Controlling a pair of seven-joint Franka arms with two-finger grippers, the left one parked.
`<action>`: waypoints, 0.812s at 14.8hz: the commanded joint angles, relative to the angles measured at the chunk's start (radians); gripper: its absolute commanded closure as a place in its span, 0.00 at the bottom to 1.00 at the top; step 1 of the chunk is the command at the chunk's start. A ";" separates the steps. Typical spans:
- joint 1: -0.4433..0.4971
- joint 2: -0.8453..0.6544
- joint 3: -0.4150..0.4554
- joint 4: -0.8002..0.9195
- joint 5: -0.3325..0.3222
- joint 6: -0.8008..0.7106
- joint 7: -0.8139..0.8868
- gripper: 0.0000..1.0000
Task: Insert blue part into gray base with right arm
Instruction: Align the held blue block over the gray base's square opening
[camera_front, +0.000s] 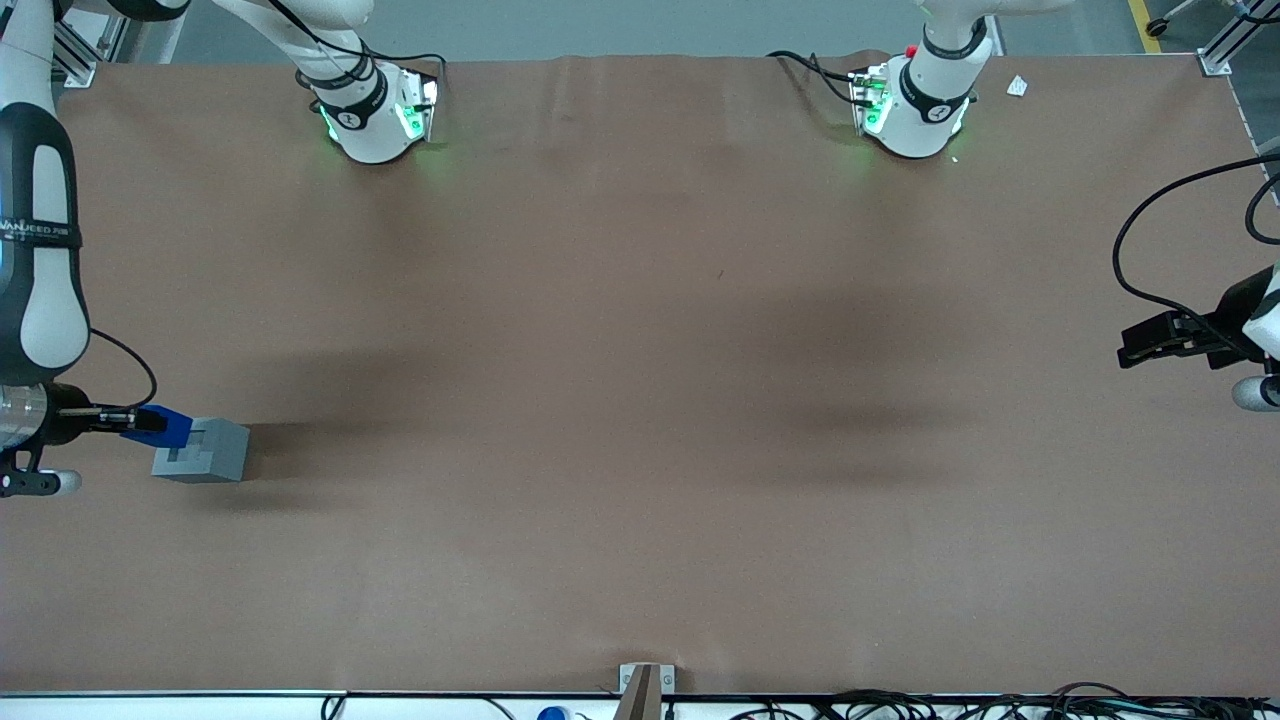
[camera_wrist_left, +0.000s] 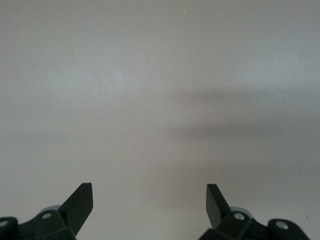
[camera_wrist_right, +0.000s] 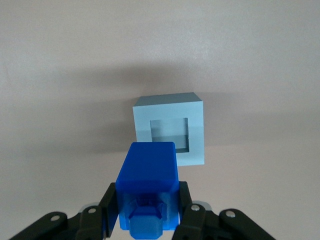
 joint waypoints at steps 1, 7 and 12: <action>-0.024 0.030 0.011 0.028 -0.013 0.017 -0.038 0.99; -0.027 0.052 0.011 0.028 -0.015 0.042 -0.065 0.99; -0.044 0.078 0.011 0.028 -0.015 0.080 -0.093 0.99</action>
